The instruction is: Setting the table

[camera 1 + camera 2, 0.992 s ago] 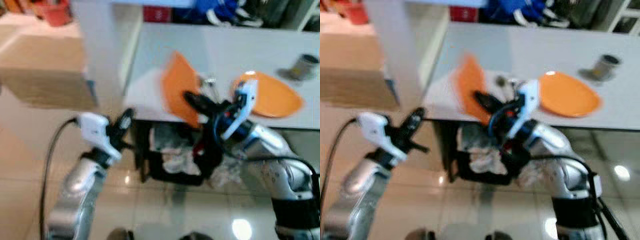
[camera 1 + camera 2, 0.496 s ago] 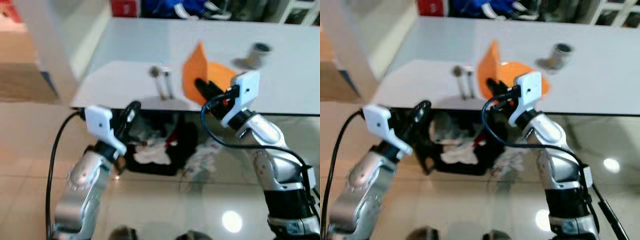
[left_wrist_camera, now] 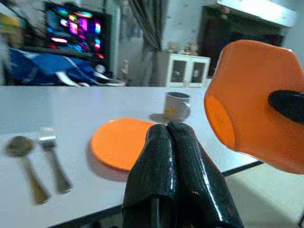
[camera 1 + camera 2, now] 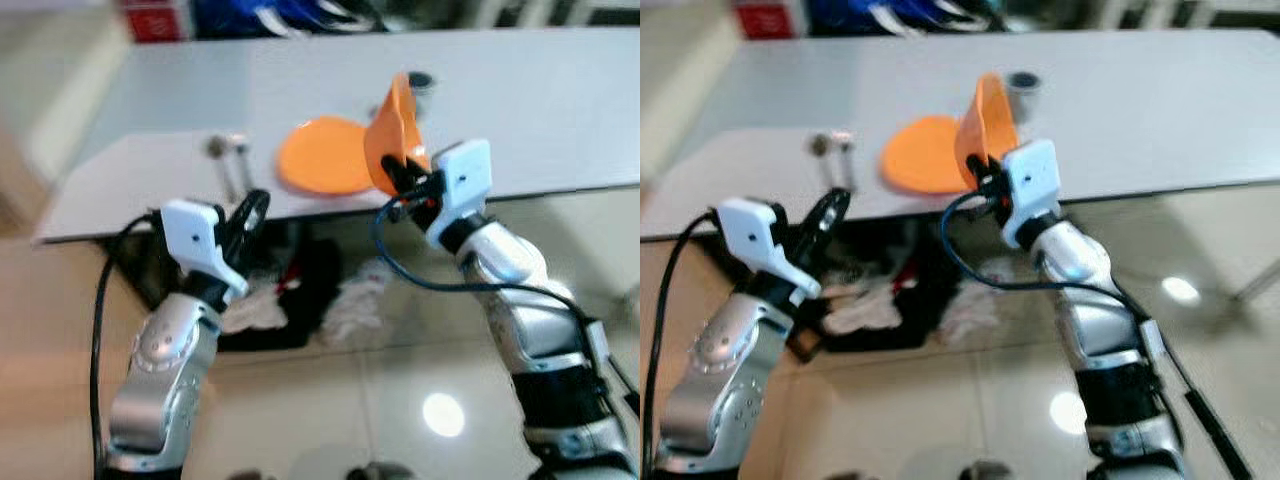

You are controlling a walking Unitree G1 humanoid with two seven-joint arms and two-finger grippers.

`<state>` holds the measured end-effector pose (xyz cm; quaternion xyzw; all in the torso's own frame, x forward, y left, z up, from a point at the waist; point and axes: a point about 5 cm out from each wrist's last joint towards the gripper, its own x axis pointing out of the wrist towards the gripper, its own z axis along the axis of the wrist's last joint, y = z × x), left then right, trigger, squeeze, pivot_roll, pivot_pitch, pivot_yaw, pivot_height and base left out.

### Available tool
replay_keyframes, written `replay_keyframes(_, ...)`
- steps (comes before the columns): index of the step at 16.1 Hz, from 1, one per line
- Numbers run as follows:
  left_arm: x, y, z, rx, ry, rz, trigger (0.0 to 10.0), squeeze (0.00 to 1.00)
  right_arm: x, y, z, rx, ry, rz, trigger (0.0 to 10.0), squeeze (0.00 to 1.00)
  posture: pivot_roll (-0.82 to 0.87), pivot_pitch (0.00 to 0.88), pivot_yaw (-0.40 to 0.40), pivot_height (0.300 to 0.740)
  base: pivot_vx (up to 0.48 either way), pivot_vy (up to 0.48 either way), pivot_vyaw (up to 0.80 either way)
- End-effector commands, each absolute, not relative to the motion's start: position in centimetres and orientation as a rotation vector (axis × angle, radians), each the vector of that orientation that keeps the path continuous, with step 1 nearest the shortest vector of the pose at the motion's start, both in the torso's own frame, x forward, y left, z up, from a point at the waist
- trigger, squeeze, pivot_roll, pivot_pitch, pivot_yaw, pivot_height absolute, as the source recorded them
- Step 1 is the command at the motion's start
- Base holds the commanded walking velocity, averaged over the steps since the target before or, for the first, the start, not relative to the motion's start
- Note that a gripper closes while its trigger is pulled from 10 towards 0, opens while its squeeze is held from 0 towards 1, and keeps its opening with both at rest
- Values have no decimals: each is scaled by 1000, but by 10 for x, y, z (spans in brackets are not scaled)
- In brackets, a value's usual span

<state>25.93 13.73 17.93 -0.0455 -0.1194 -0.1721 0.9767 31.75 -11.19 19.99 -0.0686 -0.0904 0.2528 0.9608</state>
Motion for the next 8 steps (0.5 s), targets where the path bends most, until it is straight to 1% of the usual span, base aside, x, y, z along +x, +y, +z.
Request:
replay_keyframes(1, 259, 139, 178, -82, -235, -332, 10000, 0, 315, -101, 213, -173, -264, 567, 10000, 0, -96, 96, -2, 740, 480, 0, 0)
replay_keyframes(2, 259, 138, 178, -83, -236, -334, 10000, 0, 315, -99, 212, -188, -255, 581, 10000, 0, -95, 96, -1, 740, 480, 0, 0)
replay_keyframes(4, 258, 137, 179, -86, -237, -341, 10000, 0, 312, -95, 215, -208, -288, 635, 10000, 0, -96, 97, -3, 740, 480, 0, 756)
replay_keyframes(7, 258, 136, 179, -85, -240, -348, 10000, 0, 315, -96, 214, -310, -287, 602, 10000, 0, -97, 98, -4, 740, 480, 0, 0)
replay_keyframes(8, 258, 135, 179, -85, -240, -351, 10000, 0, 315, -95, 214, -431, -302, 625, 10000, 0, -98, 99, -5, 740, 480, 0, 0)
